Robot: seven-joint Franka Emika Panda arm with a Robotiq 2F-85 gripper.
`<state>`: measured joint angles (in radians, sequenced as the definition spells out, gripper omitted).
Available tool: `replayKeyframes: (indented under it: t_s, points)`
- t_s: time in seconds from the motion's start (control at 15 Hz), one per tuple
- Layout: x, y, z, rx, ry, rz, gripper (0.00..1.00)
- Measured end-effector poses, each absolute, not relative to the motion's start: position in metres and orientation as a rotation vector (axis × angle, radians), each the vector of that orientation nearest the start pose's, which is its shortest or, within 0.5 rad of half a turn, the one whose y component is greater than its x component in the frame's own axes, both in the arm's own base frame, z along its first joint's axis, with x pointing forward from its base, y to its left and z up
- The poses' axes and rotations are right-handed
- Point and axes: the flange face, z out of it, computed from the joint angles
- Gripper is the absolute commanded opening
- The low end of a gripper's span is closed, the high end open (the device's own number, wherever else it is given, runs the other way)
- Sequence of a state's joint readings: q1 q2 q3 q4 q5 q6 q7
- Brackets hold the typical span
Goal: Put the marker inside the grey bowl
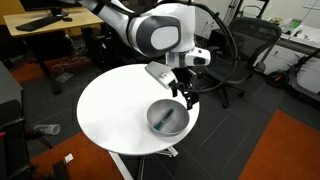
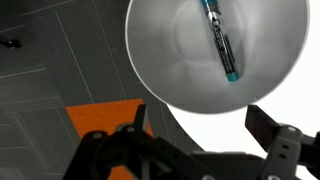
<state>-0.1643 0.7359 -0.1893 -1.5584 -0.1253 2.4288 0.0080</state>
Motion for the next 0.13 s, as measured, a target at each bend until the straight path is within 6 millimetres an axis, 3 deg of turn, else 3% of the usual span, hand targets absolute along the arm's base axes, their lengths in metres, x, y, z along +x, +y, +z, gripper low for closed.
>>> replayKeyframes:
  t_s: [0.13]
  points:
    - [0.6809, -0.2285, 0.2315, -3.351, 0.360, -0.174, 1.00]
